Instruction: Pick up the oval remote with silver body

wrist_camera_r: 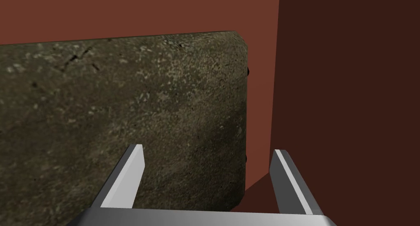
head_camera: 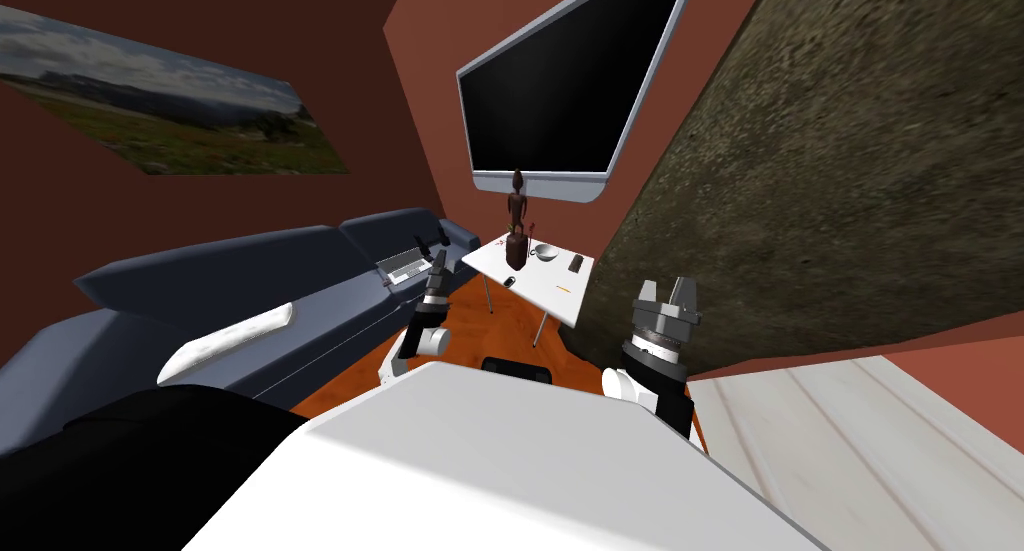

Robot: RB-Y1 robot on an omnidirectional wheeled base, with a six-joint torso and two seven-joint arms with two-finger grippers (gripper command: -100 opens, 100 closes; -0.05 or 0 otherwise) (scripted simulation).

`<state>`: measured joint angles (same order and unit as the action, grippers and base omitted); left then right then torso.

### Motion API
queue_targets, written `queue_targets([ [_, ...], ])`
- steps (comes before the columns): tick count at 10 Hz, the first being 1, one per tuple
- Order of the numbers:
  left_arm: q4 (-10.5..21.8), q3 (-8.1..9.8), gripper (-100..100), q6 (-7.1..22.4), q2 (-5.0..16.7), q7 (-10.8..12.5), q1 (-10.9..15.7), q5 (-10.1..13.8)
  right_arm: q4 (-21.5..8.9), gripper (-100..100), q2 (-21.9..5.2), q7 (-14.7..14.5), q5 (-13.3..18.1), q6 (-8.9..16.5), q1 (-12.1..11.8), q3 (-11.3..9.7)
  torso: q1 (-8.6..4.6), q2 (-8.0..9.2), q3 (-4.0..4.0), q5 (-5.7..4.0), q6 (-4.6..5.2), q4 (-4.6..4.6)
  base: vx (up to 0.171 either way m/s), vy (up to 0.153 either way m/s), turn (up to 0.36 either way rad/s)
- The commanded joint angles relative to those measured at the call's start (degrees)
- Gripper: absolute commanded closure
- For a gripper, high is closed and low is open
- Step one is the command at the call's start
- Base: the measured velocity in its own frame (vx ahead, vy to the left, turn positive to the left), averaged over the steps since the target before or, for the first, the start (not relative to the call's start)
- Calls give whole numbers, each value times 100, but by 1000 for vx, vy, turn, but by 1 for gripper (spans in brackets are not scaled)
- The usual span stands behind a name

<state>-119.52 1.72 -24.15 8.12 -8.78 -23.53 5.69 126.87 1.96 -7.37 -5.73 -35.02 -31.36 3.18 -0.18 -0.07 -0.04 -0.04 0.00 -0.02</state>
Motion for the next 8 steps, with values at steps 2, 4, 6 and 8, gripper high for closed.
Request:
queue_targets([
  [2,481,59,-100,-19,67,-15,156,-8,0,0,0,0,0,0,0,0,-3,0,0,-1,1,0,14,-57,-37],
  [4,825,121,-100,-35,125,-15,281,-5,0,0,0,0,0,0,0,0,-2,-1,0,-1,0,0,17,-52,-40],
  [6,1229,182,-100,-51,174,-15,404,-1,0,0,0,0,0,0,0,0,0,-2,-1,0,0,0,21,-52,-33],
  [8,1549,244,-100,-67,212,-15,528,3,0,0,0,0,0,0,0,0,0,-3,-1,-1,0,0,21,-49,-36],
])
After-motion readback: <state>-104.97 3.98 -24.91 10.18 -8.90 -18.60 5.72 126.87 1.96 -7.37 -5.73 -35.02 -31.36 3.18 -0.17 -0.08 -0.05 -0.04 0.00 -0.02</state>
